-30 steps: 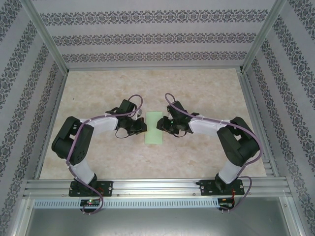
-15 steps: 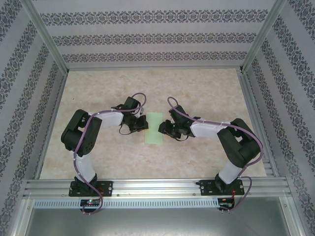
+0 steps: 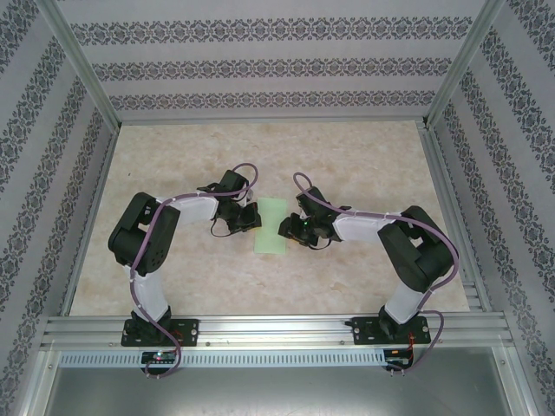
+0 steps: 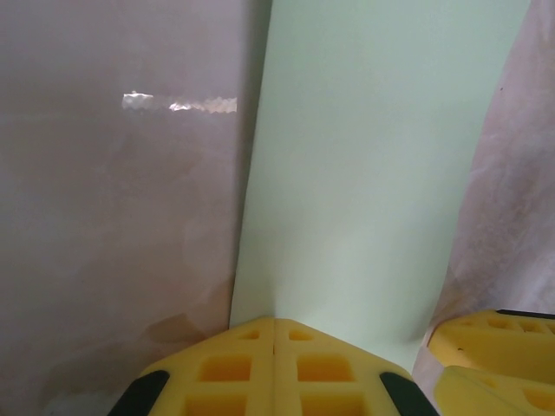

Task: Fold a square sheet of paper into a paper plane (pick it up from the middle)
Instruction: Third fold the triangle at the center of the table.

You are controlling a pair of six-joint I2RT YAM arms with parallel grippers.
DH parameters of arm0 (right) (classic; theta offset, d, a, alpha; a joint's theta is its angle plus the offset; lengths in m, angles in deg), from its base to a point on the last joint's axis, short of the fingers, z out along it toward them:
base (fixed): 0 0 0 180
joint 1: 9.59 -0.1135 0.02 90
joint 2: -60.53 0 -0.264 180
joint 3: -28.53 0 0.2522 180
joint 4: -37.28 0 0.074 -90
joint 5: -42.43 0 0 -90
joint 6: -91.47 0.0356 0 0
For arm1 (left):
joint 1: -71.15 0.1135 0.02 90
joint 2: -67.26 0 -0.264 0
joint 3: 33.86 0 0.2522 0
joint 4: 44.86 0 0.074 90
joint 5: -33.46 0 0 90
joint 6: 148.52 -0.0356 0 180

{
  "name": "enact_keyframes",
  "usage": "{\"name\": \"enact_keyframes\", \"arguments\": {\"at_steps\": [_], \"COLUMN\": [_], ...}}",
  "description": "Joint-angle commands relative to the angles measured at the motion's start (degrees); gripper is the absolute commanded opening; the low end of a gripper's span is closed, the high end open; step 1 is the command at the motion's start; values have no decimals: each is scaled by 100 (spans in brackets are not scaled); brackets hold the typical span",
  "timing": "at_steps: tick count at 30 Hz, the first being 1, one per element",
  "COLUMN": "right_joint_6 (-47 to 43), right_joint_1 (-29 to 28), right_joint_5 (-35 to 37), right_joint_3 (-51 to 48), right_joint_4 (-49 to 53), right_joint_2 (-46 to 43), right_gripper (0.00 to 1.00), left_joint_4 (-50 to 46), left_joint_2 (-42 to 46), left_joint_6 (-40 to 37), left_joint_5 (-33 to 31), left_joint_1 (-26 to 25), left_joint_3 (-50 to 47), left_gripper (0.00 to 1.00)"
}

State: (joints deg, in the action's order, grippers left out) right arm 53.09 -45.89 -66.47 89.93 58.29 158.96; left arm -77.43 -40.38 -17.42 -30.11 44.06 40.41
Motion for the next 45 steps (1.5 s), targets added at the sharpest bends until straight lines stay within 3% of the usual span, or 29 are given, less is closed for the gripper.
{"name": "enact_keyframes", "arguments": {"at_steps": [1,7,13,24,37,41,45], "right_joint_6": [97,161,208,723,1661,1682,1297], "right_joint_1": [-274,-359,-344,-361,-403,-401,-368], "right_joint_5": [-247,-150,26,-297,-132,-89,-122], "right_joint_3": [103,23,-69,-364,-1106,-1134,-965], "right_joint_4": [73,162,175,-456,-1823,-1683,-676], "right_joint_2": [85,-76,-359,-345,-578,-707,-906], "right_gripper": [38,37,38,36,13,6,4], "left_joint_4": [-289,-171,-28,-179,-299,-300,-125], "left_joint_2": [-249,20,541,3,-154,27,259], "left_joint_6": [100,74,-100,-247,-247,-310,-453], "left_joint_5": [-288,22,329,123,-10,50,194], "left_joint_1": [-38,-42,-41,-39,-34,-35,-40], "left_joint_3": [-34,-87,40,323,252,257,271], "left_gripper": [0,0,7,7,5,6,7]}}
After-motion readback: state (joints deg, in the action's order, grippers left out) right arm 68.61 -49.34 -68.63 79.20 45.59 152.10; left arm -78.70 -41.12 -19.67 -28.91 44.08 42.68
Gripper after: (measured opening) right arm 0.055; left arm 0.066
